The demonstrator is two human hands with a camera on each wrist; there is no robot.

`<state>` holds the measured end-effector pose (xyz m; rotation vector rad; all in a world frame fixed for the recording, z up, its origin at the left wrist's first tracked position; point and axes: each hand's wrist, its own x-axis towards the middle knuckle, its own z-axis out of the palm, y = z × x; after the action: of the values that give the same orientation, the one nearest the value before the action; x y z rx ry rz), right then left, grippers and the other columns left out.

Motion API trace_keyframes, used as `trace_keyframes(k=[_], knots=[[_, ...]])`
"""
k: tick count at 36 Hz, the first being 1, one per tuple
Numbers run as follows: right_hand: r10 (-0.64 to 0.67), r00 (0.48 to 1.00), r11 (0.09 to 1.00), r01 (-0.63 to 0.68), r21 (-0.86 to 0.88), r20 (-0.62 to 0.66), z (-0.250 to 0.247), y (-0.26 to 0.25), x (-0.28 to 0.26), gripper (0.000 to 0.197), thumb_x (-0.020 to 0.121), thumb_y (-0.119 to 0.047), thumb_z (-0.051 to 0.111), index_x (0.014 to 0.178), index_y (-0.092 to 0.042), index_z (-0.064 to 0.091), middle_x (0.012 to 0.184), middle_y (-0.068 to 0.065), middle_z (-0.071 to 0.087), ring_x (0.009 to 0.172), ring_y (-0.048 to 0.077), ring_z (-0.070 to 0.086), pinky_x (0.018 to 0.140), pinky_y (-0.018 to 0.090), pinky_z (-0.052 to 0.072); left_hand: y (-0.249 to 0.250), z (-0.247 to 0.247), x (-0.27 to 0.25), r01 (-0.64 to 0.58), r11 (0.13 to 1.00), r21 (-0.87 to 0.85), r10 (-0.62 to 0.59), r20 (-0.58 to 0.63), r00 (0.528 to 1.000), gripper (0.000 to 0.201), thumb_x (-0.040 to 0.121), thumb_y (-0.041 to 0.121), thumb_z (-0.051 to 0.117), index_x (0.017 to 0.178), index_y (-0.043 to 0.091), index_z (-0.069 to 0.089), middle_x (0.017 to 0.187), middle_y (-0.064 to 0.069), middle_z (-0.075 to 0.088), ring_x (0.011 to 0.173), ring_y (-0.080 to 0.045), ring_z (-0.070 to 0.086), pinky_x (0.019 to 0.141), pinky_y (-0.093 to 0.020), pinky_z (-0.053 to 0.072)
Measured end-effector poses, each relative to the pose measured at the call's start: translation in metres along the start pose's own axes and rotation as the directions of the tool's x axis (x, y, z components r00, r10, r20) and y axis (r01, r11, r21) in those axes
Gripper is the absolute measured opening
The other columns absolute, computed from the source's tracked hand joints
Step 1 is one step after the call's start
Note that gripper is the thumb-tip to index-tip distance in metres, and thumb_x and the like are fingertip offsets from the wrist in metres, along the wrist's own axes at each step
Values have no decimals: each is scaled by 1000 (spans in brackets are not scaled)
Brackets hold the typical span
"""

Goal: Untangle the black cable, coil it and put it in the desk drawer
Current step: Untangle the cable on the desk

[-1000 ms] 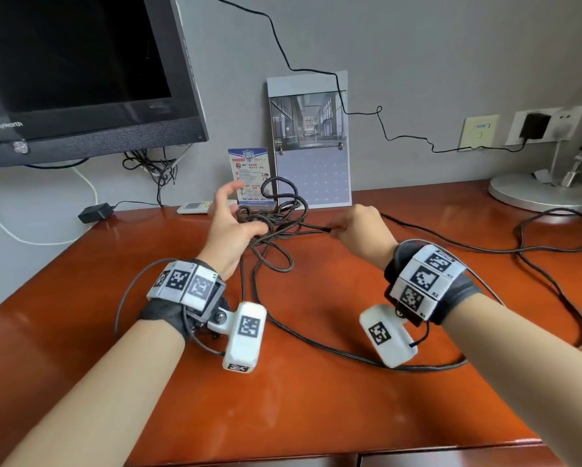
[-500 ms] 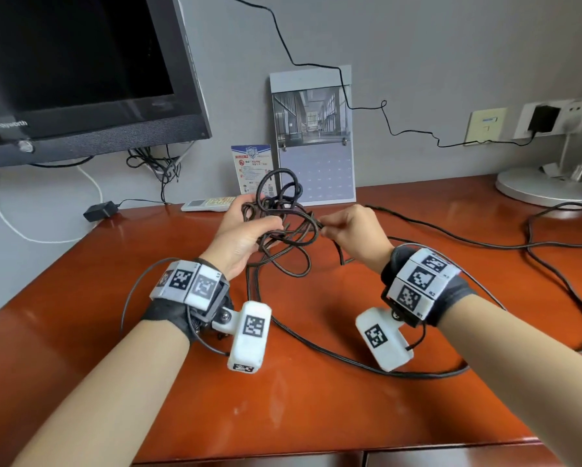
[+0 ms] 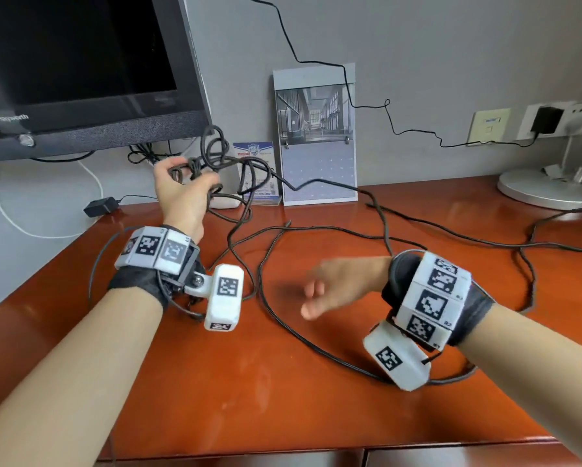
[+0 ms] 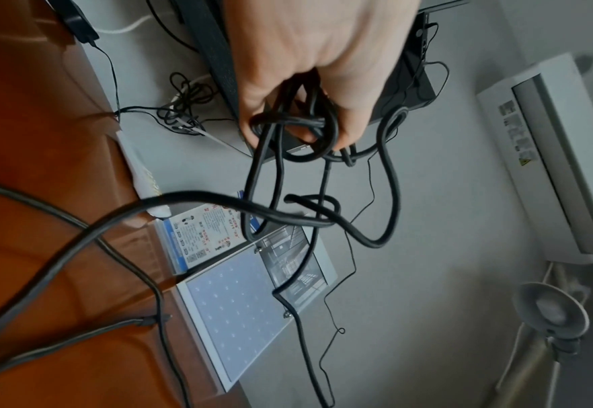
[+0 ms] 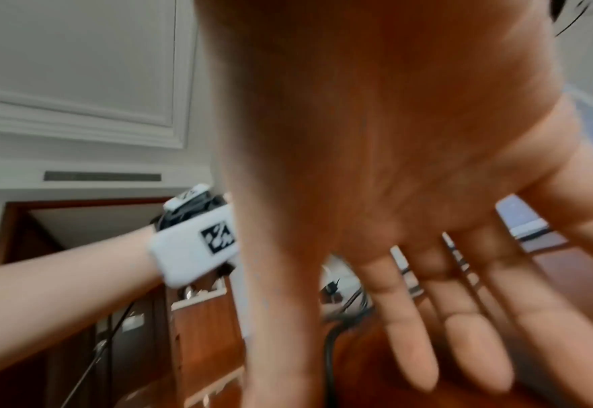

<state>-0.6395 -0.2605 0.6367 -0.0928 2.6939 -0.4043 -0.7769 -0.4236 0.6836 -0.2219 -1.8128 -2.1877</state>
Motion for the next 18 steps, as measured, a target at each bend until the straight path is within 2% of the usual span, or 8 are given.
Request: trace_keyframes(k=[2,4,7,10,12,14,16,18], knots=[[15,981,998,-4,-56,193,8,-10,-1,59,87,-51,59,126,-7,54,123,8,59,108,22,57,86,29,48,1,1,4,-42,999,-13,42,11,999,47,74,2,70,108,23,47,102,7,50,85,0,53,76,-13,46],[37,979,987,-4,-159,202,15,-18,6,51,87,-39,64,123,-4,56,115,10,62,99,22,58,66,21,44,3,3,4,-63,998,-13,63,13,998,47,74,2,70,108,24,47,103,7,52,86,-1,54,79,-15,47],[26,980,958,31,-284,195,18,-27,11,28,87,-10,60,113,-1,62,90,10,62,74,19,55,49,18,40,6,7,-1,-68,998,-19,68,16,998,46,72,3,71,106,25,48,105,5,55,91,-5,56,82,-19,49],[-8,969,981,56,-187,248,21,-32,11,22,92,-13,55,107,1,63,75,5,58,58,14,51,34,12,38,6,11,-3,-78,996,-37,80,46,996,46,73,3,70,107,25,48,101,9,52,88,-2,55,77,-13,47],[-13,959,988,56,-143,284,26,-37,9,41,96,-35,50,102,3,64,82,9,65,60,17,56,36,15,41,7,14,-5,-87,995,-46,90,62,994,47,73,2,70,108,24,48,104,7,52,91,-3,55,75,-10,46],[-14,954,983,68,-172,298,31,-42,7,55,93,-49,50,87,2,66,81,13,69,57,17,58,43,19,41,8,17,-6,-102,994,-41,104,63,993,47,72,2,71,106,25,48,109,3,53,98,-8,56,81,-15,47],[-57,956,960,131,-246,286,34,-47,7,47,90,-44,57,70,-3,63,65,6,63,45,10,53,42,18,39,10,19,-6,-110,993,-47,113,68,991,46,72,1,70,104,25,48,106,4,53,98,-9,55,80,-15,49],[-70,966,944,144,-296,247,36,-50,9,32,89,-30,62,68,-6,62,57,-1,55,38,5,48,38,16,37,14,21,-7,-115,992,-46,118,66,991,45,71,2,71,100,27,48,103,5,52,97,-11,56,83,-20,50]])
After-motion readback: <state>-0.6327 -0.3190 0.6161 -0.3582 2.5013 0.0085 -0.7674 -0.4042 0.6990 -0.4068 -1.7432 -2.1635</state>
